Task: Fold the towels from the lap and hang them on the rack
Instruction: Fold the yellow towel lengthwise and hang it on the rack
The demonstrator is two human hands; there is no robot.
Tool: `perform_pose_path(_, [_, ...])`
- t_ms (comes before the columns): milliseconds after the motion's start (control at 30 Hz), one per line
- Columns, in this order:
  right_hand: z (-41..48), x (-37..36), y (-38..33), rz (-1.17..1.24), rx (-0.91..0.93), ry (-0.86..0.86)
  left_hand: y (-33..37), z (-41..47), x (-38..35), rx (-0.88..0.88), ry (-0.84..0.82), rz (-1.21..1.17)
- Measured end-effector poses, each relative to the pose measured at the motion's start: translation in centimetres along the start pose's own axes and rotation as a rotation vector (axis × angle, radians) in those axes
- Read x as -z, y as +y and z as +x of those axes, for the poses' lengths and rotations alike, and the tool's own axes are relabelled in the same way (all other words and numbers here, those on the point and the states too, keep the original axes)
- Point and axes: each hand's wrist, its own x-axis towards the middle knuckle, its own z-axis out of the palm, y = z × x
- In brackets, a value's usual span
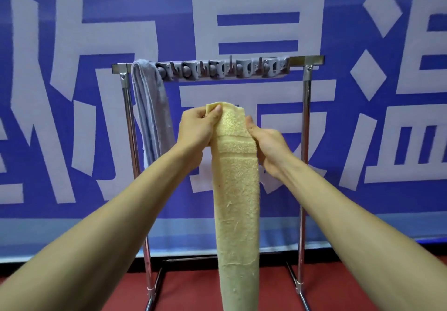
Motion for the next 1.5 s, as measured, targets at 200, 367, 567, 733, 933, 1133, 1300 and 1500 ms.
perform_pose_path(200, [-0.9, 1.7, 6.6, 0.07, -0.133, -0.102, -3.0, -0.2, 0.7, 0.38, 0.073, -0.303])
perform_pose_path(367, [-1.9, 3.0, 12.1, -0.017, -0.162, -0.271, -7.9, -0.9, 1.7, 0.6, 0.091, -0.446])
perform_pose_path(567, [-3.6, 2.9, 17.4, -0.128, -0.207, -0.233, -14.6, -4.0, 3.0, 0.763, 0.203, -0.685])
perform_pose_path(733, [-5.1, 1.8, 21.7, -0.211, -0.216, -0.138, -21.3, -8.7, 4.4, 0.811, 0.127, -0.728])
perform_pose_path(933, [-4.8, 0.8, 22.1, -0.249, -0.132, -0.044, -25.0, -11.4, 4.9, 0.871, -0.048, -0.524])
perform_pose_path(1133, [-5.3, 1.8, 21.4, -0.104, -0.238, -0.01, -24.5, -13.9, 3.3, 0.764, -0.224, -0.189])
perform_pose_path(1300, [-5.6, 3.0, 20.6, 0.1, -0.318, 0.071, -23.9, -16.1, 1.8, 0.706, -0.278, -0.083])
perform_pose_path(1500, [-5.5, 4.2, 20.8, 0.214, -0.422, 0.149, -23.2, -16.4, 1.5, 0.619, -0.294, -0.098])
